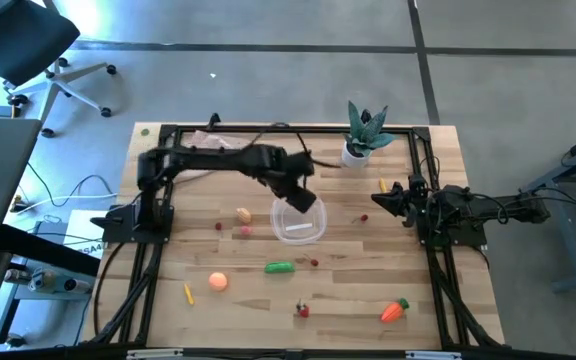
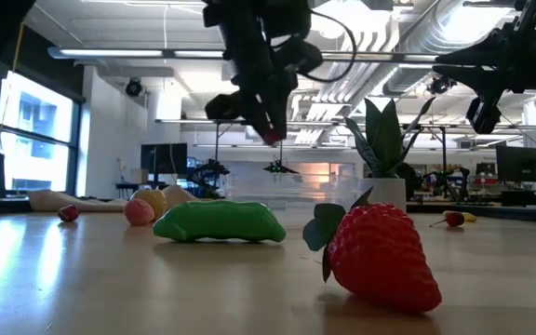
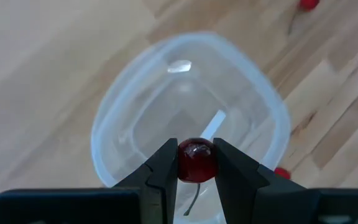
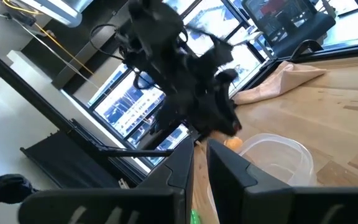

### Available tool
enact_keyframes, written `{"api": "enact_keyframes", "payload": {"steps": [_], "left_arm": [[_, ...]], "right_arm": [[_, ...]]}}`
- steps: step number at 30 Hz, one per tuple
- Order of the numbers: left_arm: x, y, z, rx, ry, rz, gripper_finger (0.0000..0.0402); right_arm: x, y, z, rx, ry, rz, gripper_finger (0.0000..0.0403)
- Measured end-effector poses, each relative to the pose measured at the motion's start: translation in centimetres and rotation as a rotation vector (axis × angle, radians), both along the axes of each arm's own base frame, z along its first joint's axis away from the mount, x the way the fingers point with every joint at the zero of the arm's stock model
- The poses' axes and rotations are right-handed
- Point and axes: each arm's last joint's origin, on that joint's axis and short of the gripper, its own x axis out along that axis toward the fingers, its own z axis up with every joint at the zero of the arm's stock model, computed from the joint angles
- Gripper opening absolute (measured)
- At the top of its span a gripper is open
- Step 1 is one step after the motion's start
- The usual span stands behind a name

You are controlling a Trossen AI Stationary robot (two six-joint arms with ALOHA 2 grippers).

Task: Pick and placing Produce into tupperware
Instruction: Put the red cherry into the transparent bin

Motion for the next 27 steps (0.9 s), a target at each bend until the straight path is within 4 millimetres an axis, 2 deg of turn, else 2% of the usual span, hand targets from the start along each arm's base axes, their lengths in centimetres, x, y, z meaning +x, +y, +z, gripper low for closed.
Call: {"api": "enact_keyframes", "payload": {"steps": [14,27], "left_arm": [[2.0,-1.5,-5.4,-0.059,0.124,0.046,0.0081],[2.7,-1.7,-7.4,-0.067,0.146,0.072,0.0081]], "right_arm": [[0.0,0.0,-0.2,-0.002,0.017,0.0,0.0036],[0.0,0.0,-0.4,-0.004,0.042,0.0,0.0036]]}}
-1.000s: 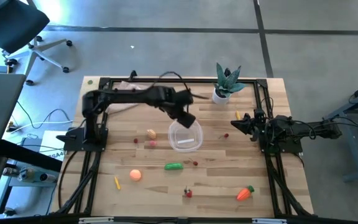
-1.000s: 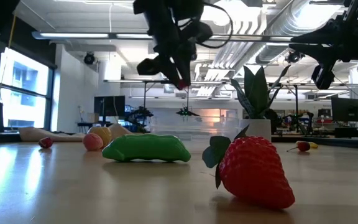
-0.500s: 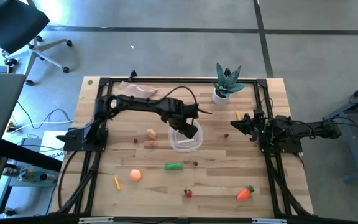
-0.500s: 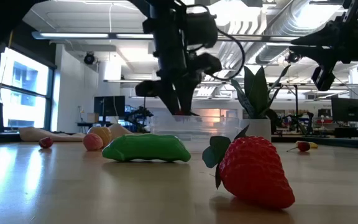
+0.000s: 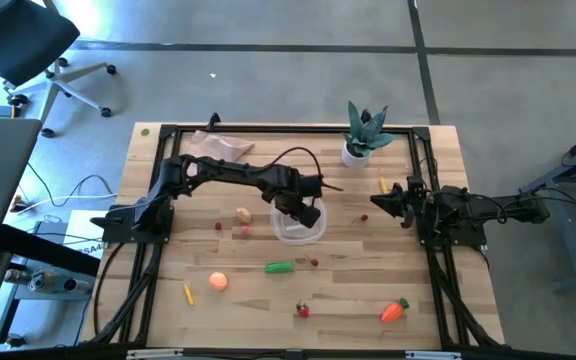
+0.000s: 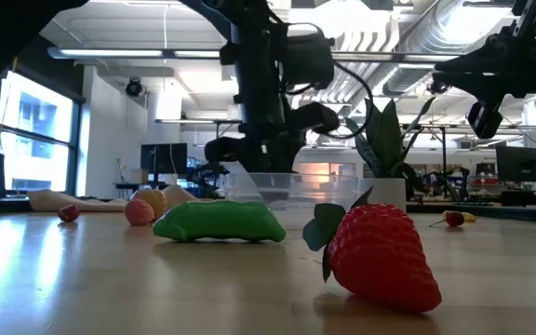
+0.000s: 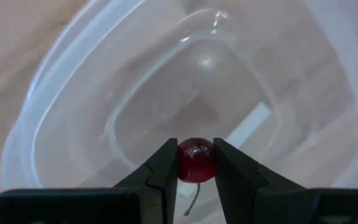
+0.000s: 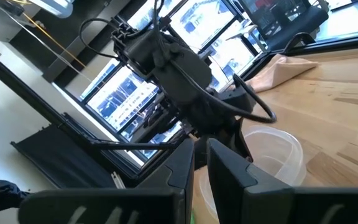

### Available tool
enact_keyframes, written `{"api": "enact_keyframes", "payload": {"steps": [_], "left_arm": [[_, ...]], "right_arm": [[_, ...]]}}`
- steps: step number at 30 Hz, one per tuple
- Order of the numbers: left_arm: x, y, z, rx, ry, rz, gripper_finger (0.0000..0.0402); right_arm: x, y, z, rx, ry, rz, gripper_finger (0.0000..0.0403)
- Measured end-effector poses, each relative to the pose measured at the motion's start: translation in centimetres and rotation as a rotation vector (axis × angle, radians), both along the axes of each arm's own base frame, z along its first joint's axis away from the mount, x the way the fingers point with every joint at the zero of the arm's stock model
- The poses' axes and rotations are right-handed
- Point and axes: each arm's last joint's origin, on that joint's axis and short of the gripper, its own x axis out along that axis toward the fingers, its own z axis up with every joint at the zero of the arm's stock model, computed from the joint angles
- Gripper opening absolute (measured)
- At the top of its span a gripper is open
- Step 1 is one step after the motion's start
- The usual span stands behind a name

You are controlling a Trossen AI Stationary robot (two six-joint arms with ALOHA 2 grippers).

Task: Pick and placing Produce into tupperware
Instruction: Put the red cherry into the transparent bin, then put the potato into the transparent bin

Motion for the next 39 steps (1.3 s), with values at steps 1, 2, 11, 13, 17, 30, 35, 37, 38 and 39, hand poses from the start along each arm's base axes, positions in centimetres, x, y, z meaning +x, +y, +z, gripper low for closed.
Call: {"api": "enact_keyframes", "payload": {"steps": [1,2,11,13,17,30,35,37,38,39], "left_arm": [[-0.1,0.0,-0.1,-0.003,0.008,0.004,0.0081],[-0.1,0.0,-0.1,-0.004,0.006,0.009,0.0081],[0.0,0.0,-0.3,-0.011,0.009,0.014,0.0087],[0.0,0.0,-0.3,-0.01,0.009,0.014,0.0096],[-0.1,0.0,-0.3,-0.01,0.018,0.015,0.0115],[0.0,0.0,1.0,-0.013,0.034,0.015,0.0112],[0.3,0.2,4.7,0.024,0.059,0.023,0.0111],[0.0,0.4,6.8,0.05,0.079,0.052,0.0111],[-0.2,0.6,7.8,0.058,0.102,0.074,0.0111],[-0.5,0.7,8.7,0.072,0.122,0.096,0.0111]], "right_arm": [[0.0,0.0,0.0,-0.001,0.002,0.0,0.0036],[0.0,0.0,0.0,0.0,0.003,0.0,0.0036],[0.0,0.0,-0.2,-0.002,0.019,0.0,0.0036],[0.0,0.0,-0.2,-0.002,0.021,0.0,0.0036],[0.0,0.0,-0.2,-0.002,0.02,0.0,0.0036],[0.0,0.0,-0.2,-0.002,0.02,0.0,0.0036],[0.0,0.0,-0.2,-0.002,0.021,0.0,0.0036],[0.0,0.0,-0.2,-0.002,0.02,0.0,0.0036],[0.0,0.0,-0.2,-0.002,0.02,0.0,0.0036],[0.0,0.0,-0.2,-0.002,0.02,0.0,0.0036]]}}
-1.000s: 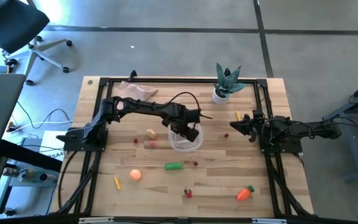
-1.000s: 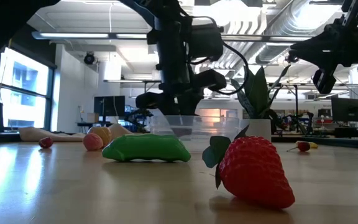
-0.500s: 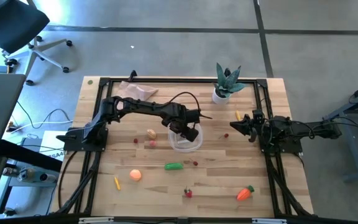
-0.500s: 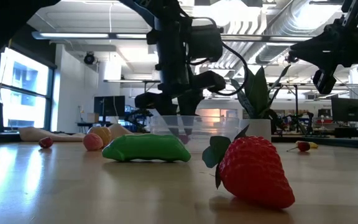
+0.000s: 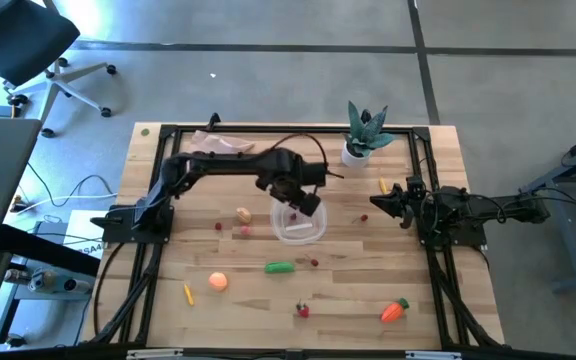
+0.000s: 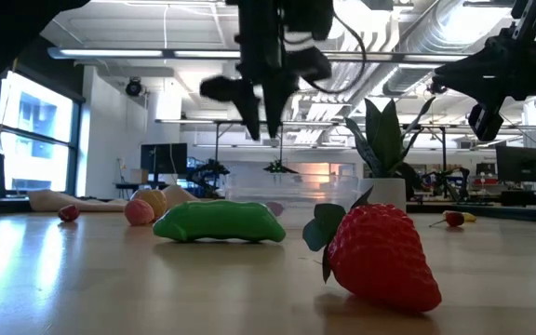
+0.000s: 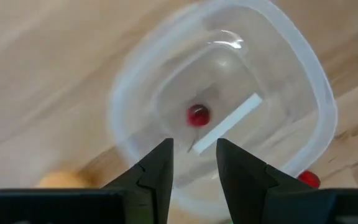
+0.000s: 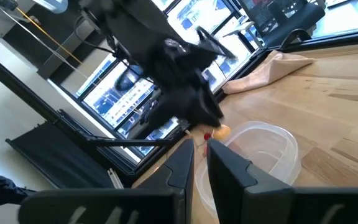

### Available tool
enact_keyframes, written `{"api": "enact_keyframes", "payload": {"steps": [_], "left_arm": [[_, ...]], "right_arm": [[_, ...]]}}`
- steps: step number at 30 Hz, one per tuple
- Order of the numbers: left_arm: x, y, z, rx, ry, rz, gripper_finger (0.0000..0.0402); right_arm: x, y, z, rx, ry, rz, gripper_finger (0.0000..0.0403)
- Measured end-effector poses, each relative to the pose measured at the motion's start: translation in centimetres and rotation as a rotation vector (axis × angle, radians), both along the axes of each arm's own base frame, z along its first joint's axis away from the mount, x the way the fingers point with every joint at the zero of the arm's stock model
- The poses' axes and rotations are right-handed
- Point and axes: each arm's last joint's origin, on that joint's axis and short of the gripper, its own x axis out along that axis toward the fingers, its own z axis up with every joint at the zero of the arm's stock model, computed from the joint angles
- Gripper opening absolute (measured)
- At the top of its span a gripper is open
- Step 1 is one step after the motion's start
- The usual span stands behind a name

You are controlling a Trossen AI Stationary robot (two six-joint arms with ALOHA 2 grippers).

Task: Pick and placing Produce into tupperware
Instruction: Put the potato into the transparent bin

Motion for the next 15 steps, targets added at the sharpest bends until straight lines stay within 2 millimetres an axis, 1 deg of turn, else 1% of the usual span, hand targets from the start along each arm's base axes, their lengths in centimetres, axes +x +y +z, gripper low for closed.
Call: {"api": "enact_keyframes", "payload": {"steps": [4,5,7,11,15], "left_arm": [[-1.5,1.0,3.3,0.058,0.073,0.083,0.0111],[-1.9,1.3,3.8,0.077,0.091,0.104,0.0111],[-2.1,1.8,4.5,0.12,0.064,0.13,0.0111],[-4.0,2.7,5.4,0.117,0.067,0.194,0.0111],[-6.3,3.2,4.4,0.091,0.137,0.271,0.0111]], "right_arm": [[0.0,0.0,0.0,0.0,-0.001,0.0,0.0036],[0.0,0.0,0.0,0.0,0.0,0.0,0.0036],[0.0,0.0,0.0,0.0,0.0,0.0,0.0036],[0.0,0.0,0.0,0.0,0.0,0.0,0.0036],[0.0,0.0,-0.1,-0.001,0.012,0.0,0.0036]]}}
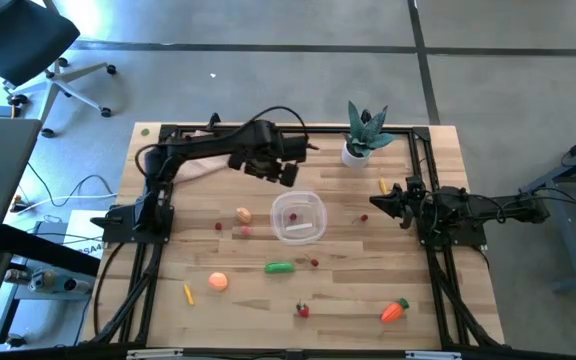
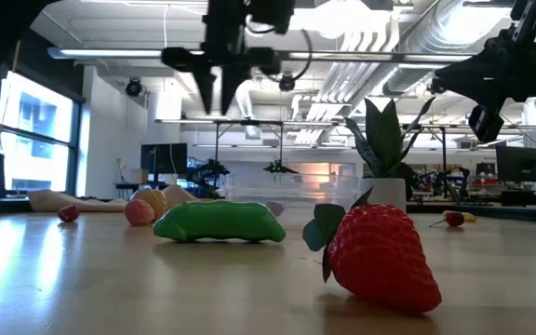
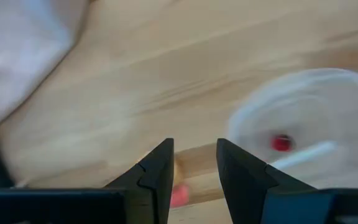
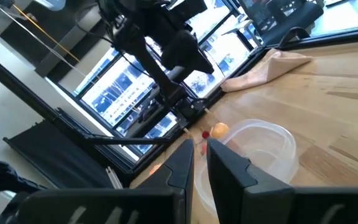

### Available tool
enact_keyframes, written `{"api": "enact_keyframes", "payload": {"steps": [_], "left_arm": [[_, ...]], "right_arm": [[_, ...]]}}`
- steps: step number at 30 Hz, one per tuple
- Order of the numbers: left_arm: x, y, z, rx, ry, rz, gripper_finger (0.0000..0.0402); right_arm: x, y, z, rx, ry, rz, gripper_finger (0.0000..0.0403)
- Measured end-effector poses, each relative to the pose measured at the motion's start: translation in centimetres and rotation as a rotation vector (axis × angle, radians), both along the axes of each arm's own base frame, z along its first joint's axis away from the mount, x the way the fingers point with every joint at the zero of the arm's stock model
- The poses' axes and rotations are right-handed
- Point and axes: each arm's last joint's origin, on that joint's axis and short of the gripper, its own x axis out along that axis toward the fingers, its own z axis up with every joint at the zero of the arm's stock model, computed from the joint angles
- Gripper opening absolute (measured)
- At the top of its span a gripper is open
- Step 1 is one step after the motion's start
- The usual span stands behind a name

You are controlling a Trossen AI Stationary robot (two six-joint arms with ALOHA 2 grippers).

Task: Pick and placing Produce into tupperware
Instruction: Put the potato into the transparent bin

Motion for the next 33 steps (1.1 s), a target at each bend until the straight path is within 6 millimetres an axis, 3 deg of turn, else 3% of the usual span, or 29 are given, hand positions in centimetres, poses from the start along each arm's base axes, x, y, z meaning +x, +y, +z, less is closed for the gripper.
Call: {"api": "enact_keyframes", "payload": {"steps": [5,13,21,33], "left_arm": [[-3.5,-0.2,-1.2,-0.061,0.054,0.113,0.0111],[-6.7,-1.8,-4.4,-0.107,0.001,0.269,0.0111],[-7.1,-3.6,-8.6,-0.211,-0.159,0.477,0.0111],[-7.3,-3.8,-8.8,-0.247,-0.153,0.865,0.0111]], "right_arm": [[0.0,0.0,-0.2,-0.002,0.017,0.0,0.0036],[0.0,0.0,-0.4,-0.004,0.04,0.0,0.0036],[0.0,0.0,-0.4,-0.004,0.042,0.0,0.0036],[0.0,0.0,-0.4,-0.004,0.042,0.0,0.0036]]}}
